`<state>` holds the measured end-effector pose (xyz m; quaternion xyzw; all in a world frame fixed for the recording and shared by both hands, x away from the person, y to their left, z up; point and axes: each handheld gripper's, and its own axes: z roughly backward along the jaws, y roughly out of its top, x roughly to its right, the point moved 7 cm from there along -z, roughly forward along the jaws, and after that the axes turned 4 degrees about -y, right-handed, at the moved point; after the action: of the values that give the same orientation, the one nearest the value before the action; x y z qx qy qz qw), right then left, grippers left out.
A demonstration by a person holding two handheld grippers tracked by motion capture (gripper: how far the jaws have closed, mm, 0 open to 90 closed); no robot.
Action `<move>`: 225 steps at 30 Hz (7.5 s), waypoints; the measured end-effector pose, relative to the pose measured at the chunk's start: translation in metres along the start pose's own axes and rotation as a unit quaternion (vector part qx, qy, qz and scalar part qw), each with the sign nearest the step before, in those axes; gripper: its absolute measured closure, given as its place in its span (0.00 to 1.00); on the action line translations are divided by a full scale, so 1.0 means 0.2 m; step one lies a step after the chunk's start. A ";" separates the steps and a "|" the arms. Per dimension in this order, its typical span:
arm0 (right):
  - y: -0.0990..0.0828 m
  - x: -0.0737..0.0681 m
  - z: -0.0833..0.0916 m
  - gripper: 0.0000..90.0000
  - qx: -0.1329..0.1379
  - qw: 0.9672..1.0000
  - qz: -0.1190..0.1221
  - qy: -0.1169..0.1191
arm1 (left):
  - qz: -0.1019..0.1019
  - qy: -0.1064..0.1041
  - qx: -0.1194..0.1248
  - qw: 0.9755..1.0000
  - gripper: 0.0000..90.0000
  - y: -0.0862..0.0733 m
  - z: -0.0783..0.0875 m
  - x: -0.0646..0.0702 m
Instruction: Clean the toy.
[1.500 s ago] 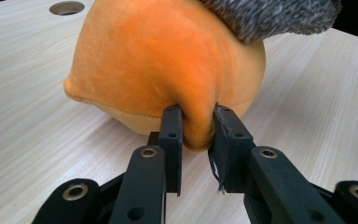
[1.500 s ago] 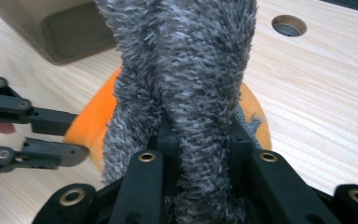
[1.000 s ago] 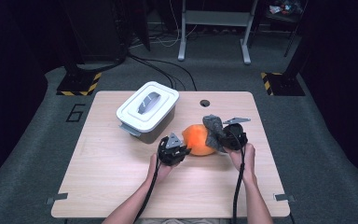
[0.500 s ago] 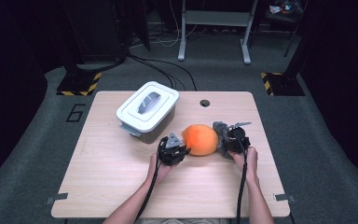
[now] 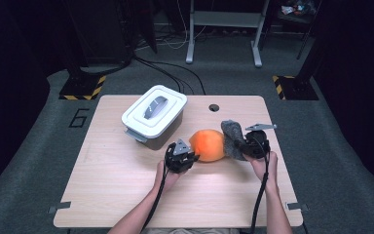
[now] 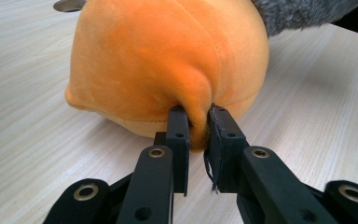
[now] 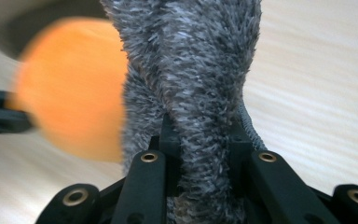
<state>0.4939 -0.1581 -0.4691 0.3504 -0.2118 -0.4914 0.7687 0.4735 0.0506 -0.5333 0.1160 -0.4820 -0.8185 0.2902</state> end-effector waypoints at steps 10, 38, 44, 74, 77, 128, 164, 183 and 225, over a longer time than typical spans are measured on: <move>0.15 -0.22 0.03 0.83 0.030 0.998 0.016 0.059 | -0.005 -0.003 -0.005 1.000 0.88 0.00 0.00 0.00; 0.06 -0.10 -0.15 0.82 -0.013 1.000 0.003 -0.028 | 0.000 -0.009 -0.010 1.000 0.88 -0.02 0.00 -0.01; -0.03 0.02 -0.22 0.82 -0.036 0.998 -0.021 -0.041 | 0.001 -0.008 -0.007 1.000 0.88 -0.02 -0.01 -0.01; 0.10 -0.14 -0.13 0.82 -0.015 1.000 0.015 0.012 | 0.006 -0.004 -0.006 1.000 0.85 -0.03 -0.01 -0.03; 0.08 -0.13 -0.17 0.82 -0.018 1.000 0.003 0.013 | 0.012 -0.002 0.001 1.000 0.79 -0.03 0.00 -0.02; 0.12 -0.38 -0.09 0.82 0.011 0.997 0.062 0.037 | 0.076 -0.052 0.021 0.996 0.85 0.08 0.01 0.04; -0.12 0.08 -0.25 0.82 -0.052 0.997 -0.045 -0.040 | 0.079 -0.038 0.021 0.996 0.82 0.04 0.00 -0.02; 0.05 -0.03 0.03 0.82 0.016 0.999 -0.039 0.033 | 0.069 -0.030 0.025 0.997 0.83 0.06 0.01 -0.01; 0.01 -0.10 -0.13 0.84 -0.003 0.998 0.012 -0.058 | 0.062 -0.037 0.020 0.997 0.83 0.06 0.00 0.01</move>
<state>0.5044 -0.1317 -0.4841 0.3162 -0.2590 -0.5021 0.7622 0.4766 0.0451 -0.5239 0.0617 -0.5147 -0.7931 0.3200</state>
